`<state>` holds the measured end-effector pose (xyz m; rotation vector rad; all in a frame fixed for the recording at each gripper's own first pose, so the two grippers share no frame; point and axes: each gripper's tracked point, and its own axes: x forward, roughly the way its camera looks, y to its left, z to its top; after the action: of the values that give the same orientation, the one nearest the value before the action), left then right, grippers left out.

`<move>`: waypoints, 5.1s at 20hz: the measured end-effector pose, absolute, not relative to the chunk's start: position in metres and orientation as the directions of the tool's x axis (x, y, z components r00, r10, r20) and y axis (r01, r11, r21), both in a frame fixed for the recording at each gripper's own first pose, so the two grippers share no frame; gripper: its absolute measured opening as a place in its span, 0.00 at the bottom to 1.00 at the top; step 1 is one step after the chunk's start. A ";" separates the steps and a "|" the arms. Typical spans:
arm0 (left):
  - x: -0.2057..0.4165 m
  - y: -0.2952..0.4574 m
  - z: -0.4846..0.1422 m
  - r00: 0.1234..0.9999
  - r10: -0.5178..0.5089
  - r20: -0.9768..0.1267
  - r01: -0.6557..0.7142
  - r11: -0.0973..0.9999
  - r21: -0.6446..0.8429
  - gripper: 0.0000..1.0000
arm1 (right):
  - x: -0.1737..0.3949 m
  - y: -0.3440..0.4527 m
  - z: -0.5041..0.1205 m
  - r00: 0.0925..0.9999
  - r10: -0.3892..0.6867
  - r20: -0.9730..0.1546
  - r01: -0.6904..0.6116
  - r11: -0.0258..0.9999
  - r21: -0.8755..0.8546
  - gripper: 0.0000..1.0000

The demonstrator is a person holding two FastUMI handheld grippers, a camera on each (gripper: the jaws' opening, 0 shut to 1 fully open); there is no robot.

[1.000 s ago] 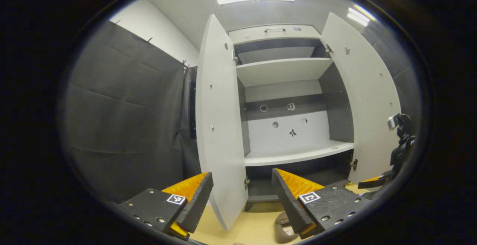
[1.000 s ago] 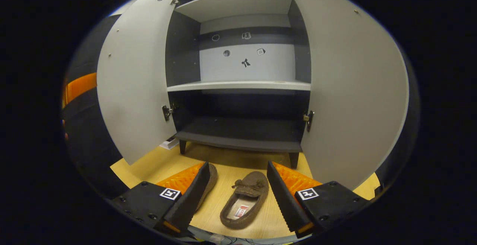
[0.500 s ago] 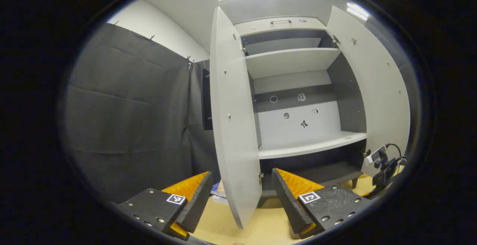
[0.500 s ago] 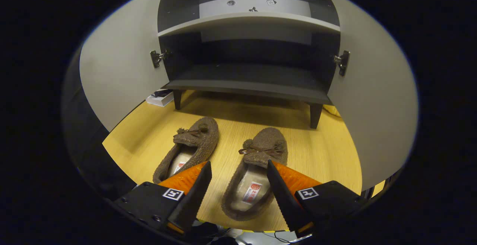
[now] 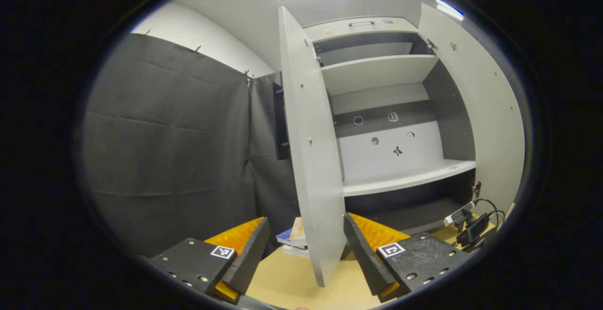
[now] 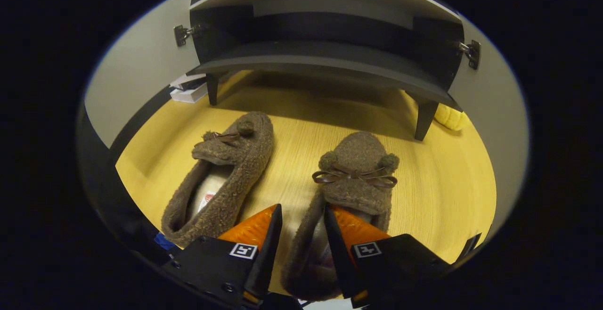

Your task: Grab one shoe with the right hand and put it into the shoe cabinet, grab the other shoe with the left hand and put it into the shoe cabinet; then close the right door with the right hand and the left door with the left hand.

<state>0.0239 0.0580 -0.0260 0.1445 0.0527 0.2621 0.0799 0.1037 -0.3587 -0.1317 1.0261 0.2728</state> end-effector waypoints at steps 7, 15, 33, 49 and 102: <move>0.025 0.051 -0.018 0.973 0.228 -0.021 -0.223 0.964 0.145 1.00 | 0.080 0.099 -0.335 0.541 0.243 -0.805 -0.297 0.951 0.087 0.00; 0.042 0.001 -0.025 0.994 0.109 -0.016 -0.106 0.987 0.121 1.00 | 0.091 0.082 -0.256 0.640 0.297 -0.709 -0.248 0.953 0.175 0.02; 0.098 -0.041 -0.056 0.997 -0.061 -0.036 0.062 0.998 0.022 0.93 | 0.214 0.077 -0.021 0.898 0.284 -0.337 -0.280 0.958 0.062 0.00; 0.103 -0.040 -0.094 0.987 -0.114 -0.113 0.116 0.993 0.008 0.90 | 0.380 0.080 -0.013 0.904 0.152 -0.400 -0.193 0.979 -0.064 0.02; 0.116 -0.092 -0.259 0.651 -0.167 -0.740 0.134 0.985 -0.105 0.02 | 0.104 0.007 -0.027 0.960 0.214 -0.183 -0.220 0.975 -0.015 0.97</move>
<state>0.1159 -0.0924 -0.2590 -0.0421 0.8447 -0.1706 0.1043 0.0069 -0.0271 -0.0357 0.1812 0.2202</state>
